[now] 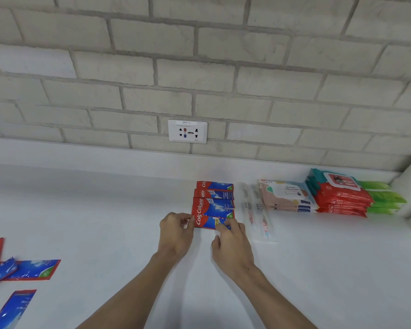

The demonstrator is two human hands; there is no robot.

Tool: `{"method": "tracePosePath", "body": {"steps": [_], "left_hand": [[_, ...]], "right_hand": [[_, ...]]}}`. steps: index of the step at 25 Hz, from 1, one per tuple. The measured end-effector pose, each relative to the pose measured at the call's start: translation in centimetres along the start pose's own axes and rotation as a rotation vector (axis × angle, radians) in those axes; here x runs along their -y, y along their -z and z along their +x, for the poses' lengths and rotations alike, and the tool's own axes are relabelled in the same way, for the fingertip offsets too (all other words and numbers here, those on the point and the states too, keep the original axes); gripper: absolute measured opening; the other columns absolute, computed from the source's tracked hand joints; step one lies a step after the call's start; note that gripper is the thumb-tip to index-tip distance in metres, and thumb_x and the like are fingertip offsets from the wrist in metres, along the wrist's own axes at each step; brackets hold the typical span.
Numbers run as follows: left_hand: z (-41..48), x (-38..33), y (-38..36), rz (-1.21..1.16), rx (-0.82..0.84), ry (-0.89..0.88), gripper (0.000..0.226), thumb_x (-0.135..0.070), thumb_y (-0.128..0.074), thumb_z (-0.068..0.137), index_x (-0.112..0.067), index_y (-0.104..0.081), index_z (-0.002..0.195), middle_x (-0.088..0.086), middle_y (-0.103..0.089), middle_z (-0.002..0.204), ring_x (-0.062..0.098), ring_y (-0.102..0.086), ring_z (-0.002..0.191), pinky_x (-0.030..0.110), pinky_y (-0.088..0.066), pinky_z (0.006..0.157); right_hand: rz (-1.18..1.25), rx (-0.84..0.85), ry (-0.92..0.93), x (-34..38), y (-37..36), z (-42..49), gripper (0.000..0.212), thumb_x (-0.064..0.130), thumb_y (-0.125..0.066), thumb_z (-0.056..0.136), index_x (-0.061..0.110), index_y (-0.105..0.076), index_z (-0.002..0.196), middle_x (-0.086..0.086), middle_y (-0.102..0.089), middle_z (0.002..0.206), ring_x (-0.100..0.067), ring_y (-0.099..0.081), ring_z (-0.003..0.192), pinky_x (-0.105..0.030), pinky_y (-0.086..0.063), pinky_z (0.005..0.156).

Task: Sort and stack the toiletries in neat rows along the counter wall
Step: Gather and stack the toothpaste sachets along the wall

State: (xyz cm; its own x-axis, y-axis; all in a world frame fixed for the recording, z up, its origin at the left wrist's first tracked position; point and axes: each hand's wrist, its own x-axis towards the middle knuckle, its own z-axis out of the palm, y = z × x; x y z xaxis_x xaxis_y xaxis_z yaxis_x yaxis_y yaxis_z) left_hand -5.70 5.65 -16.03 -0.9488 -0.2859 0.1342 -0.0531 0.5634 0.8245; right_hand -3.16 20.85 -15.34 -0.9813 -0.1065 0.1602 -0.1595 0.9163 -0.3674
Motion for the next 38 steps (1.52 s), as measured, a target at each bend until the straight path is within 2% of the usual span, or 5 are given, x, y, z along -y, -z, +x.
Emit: {"method": "tracePosePath", "body": {"steps": [6, 11, 24, 33, 38], "left_hand": [[-0.8, -0.3, 1.7, 0.045, -0.017, -0.05, 0.023, -0.026, -0.06, 0.092, -0.015, -0.064, 0.112, -0.001, -0.062, 0.103, 0.01, -0.057, 0.09, 0.012, -0.042, 0.065], [-1.4, 1.3, 5.6, 0.098, -0.04, -0.125, 0.022, -0.023, -0.057, 0.091, -0.021, -0.06, 0.113, -0.008, -0.055, 0.102, 0.016, -0.053, 0.103, 0.025, -0.045, 0.081], [-2.8, 10.1, 22.9, 0.391, -0.095, -0.198, 0.022, -0.02, -0.057, 0.09, -0.017, -0.065, 0.111, -0.001, -0.065, 0.103, 0.023, -0.053, 0.102, 0.03, -0.045, 0.086], [-1.1, 15.3, 30.4, 0.675, 0.366, -0.141, 0.041, -0.034, -0.065, 0.082, -0.032, -0.055, 0.122, -0.012, -0.062, 0.12, 0.012, -0.051, 0.109, 0.032, -0.047, 0.095], [-0.5, 16.4, 30.7, 0.711, 0.427, -0.216, 0.051, -0.041, -0.066, 0.085, -0.032, -0.049, 0.133, -0.012, -0.059, 0.122, 0.009, -0.044, 0.111, 0.026, -0.042, 0.094]], "right_hand": [[0.117, -0.04, 0.021, 0.9, 0.3, -0.4, 0.037, 0.025, -0.054, 0.096, 0.019, -0.053, 0.132, 0.001, -0.046, 0.136, -0.016, -0.04, 0.127, -0.025, -0.045, 0.102], [0.289, -0.019, 0.031, 4.0, 0.3, -1.4, 0.025, 0.02, -0.059, 0.092, 0.021, -0.062, 0.117, 0.001, -0.053, 0.124, -0.016, -0.048, 0.121, -0.022, -0.045, 0.097], [0.43, 0.321, 0.174, 21.3, -1.8, -3.8, 0.022, 0.021, -0.054, 0.089, 0.022, -0.069, 0.105, 0.006, -0.068, 0.104, -0.012, -0.063, 0.089, -0.029, -0.054, 0.087], [0.261, 0.393, 0.198, 29.5, -7.1, -5.1, 0.042, 0.03, -0.058, 0.094, 0.018, -0.051, 0.134, -0.006, -0.051, 0.131, -0.022, -0.048, 0.12, -0.031, -0.045, 0.097], [0.15, 0.387, 0.173, 30.2, -8.9, -4.9, 0.05, 0.041, -0.057, 0.094, 0.021, -0.047, 0.138, -0.006, -0.044, 0.132, -0.024, -0.044, 0.121, -0.036, -0.043, 0.102]]}}
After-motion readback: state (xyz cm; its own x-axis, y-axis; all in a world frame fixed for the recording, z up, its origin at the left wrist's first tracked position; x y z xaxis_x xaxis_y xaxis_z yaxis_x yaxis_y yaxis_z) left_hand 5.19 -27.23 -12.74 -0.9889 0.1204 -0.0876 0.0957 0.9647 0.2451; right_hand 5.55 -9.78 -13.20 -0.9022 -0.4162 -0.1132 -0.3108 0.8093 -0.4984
